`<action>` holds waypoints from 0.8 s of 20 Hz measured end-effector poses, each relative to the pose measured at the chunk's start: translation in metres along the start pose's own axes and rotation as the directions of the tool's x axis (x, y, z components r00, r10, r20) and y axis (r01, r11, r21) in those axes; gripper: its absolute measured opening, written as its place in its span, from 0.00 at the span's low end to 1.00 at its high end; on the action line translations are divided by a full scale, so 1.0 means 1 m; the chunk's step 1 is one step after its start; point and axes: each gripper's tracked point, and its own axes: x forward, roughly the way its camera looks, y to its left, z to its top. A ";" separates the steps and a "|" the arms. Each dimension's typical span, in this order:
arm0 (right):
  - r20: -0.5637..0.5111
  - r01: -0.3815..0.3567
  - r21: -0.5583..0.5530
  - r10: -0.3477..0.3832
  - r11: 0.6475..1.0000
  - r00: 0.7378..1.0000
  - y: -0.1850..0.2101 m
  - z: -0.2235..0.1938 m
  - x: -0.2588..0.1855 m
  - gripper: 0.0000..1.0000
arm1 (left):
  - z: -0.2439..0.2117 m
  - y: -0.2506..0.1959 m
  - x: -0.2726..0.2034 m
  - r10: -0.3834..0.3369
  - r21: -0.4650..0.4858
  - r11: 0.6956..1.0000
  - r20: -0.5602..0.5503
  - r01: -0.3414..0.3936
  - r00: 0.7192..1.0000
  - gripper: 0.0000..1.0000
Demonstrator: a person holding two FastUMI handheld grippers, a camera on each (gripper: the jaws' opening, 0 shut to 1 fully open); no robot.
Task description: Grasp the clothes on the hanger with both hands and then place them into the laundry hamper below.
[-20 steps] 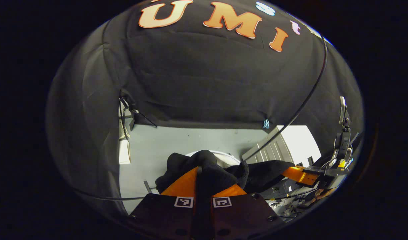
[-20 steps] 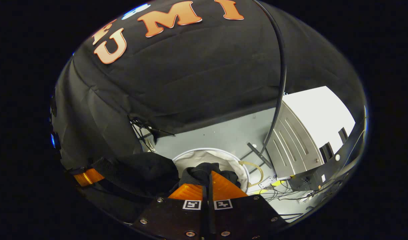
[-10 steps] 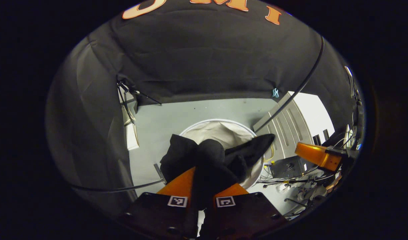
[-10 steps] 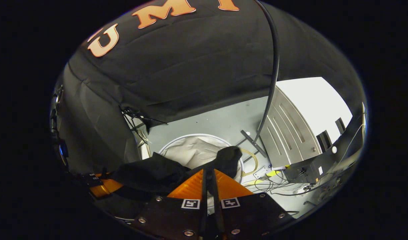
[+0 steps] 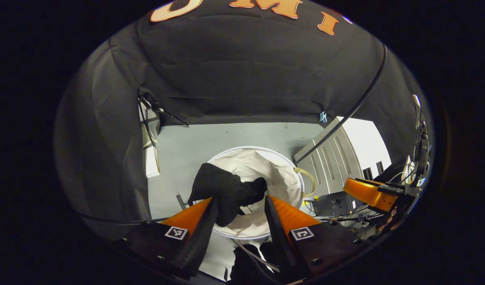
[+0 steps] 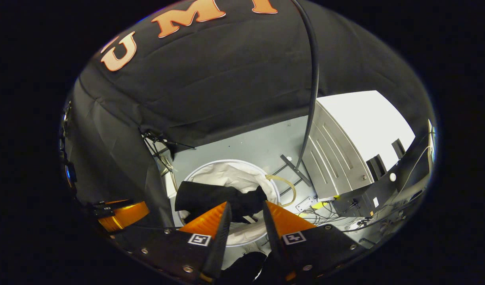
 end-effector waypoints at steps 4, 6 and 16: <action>0.044 0.032 -0.026 -0.031 0.999 0.999 -0.023 0.017 -0.016 0.90 | 0.001 0.005 -0.013 0.032 -0.005 0.999 0.022 -0.032 0.999 0.94; 0.066 0.026 -0.020 -0.024 0.999 0.998 -0.030 0.027 -0.028 0.94 | 0.006 0.016 -0.023 0.073 -0.007 0.997 0.044 -0.073 0.996 0.99; 0.235 0.075 -0.042 -0.063 0.996 0.970 -0.102 0.117 -0.097 0.95 | 0.070 0.067 -0.109 0.213 -0.150 0.973 0.270 -0.177 0.939 0.99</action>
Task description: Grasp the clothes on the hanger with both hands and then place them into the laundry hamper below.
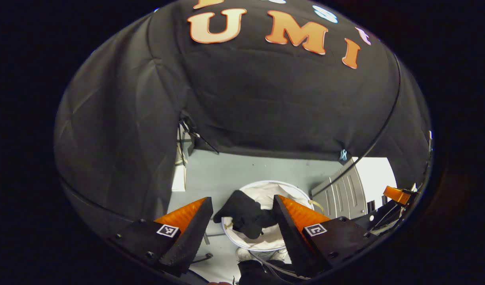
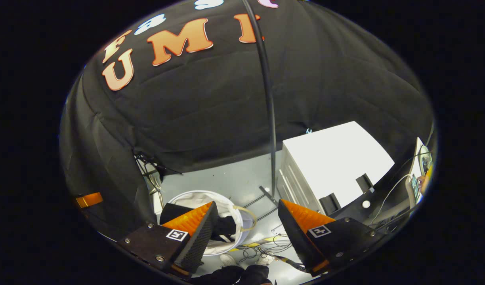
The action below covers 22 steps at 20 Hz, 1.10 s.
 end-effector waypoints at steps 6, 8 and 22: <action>0.135 0.029 -0.053 -0.021 0.998 0.991 -0.038 0.075 -0.037 0.94 | 0.066 0.029 -0.061 0.066 -0.029 0.998 0.187 -0.061 0.980 0.97; 0.184 0.037 -0.081 -0.022 0.996 0.983 -0.044 0.098 -0.054 0.94 | 0.087 0.036 -0.083 0.086 -0.020 0.996 0.257 -0.084 0.963 0.99; 0.573 -0.025 -0.130 0.096 0.991 0.814 -0.030 0.258 -0.221 0.94 | 0.233 0.015 -0.259 0.102 -0.031 0.993 0.700 -0.113 0.706 0.96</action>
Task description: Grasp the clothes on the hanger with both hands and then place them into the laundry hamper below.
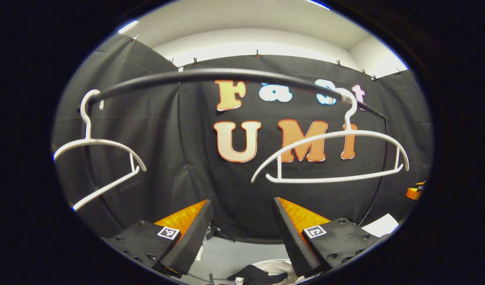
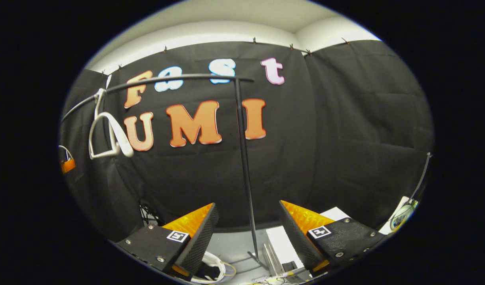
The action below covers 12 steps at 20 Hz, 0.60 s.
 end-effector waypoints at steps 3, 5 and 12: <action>0.098 -0.048 -0.025 0.050 0.999 0.994 0.014 0.042 -0.020 0.94 | 0.027 0.003 -0.013 0.025 0.002 1.000 0.073 -0.025 0.997 0.96; 0.148 -0.074 -0.044 0.080 0.996 0.986 0.023 0.066 -0.031 0.94 | 0.038 0.006 -0.019 0.033 0.001 0.999 0.103 -0.034 0.994 0.96; 0.188 -0.149 -0.039 0.154 0.988 0.970 0.034 0.078 -0.051 0.94 | 0.030 0.026 -0.029 0.081 -0.004 0.997 0.083 -0.081 0.993 0.96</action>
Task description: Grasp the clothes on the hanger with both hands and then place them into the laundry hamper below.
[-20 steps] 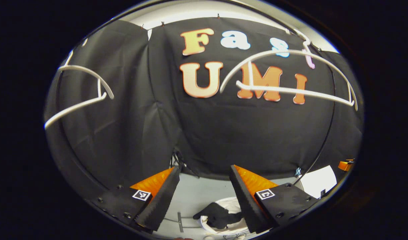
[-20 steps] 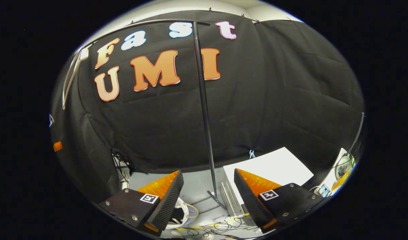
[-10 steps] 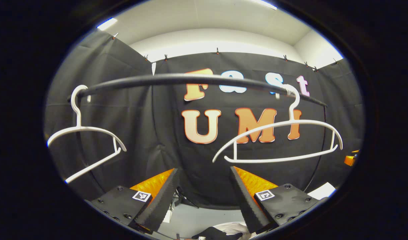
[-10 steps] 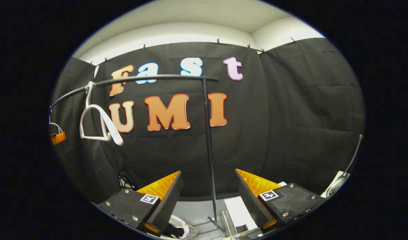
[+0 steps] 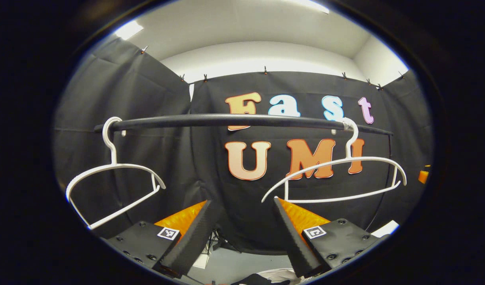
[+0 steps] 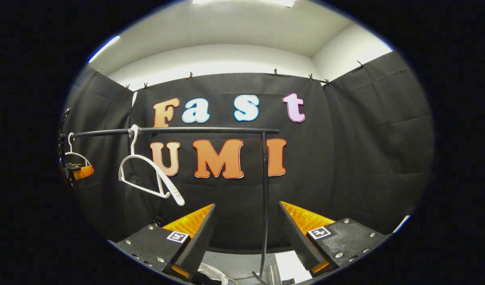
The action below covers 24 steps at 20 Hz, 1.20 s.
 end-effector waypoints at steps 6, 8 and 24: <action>-0.015 -0.015 -0.003 0.015 1.000 1.000 -0.007 -0.008 -0.002 0.94 | -0.008 0.000 -0.009 0.021 -0.028 0.999 -0.020 -0.021 1.000 0.94; -0.013 -0.016 0.002 0.016 1.000 1.000 -0.013 -0.007 -0.004 0.94 | -0.006 0.000 -0.011 0.023 -0.027 0.999 -0.020 -0.023 1.000 0.94; -0.020 0.001 0.009 -0.001 1.000 1.000 -0.041 -0.009 -0.002 0.94 | -0.003 -0.010 -0.008 0.028 -0.036 0.999 -0.018 -0.028 0.999 0.94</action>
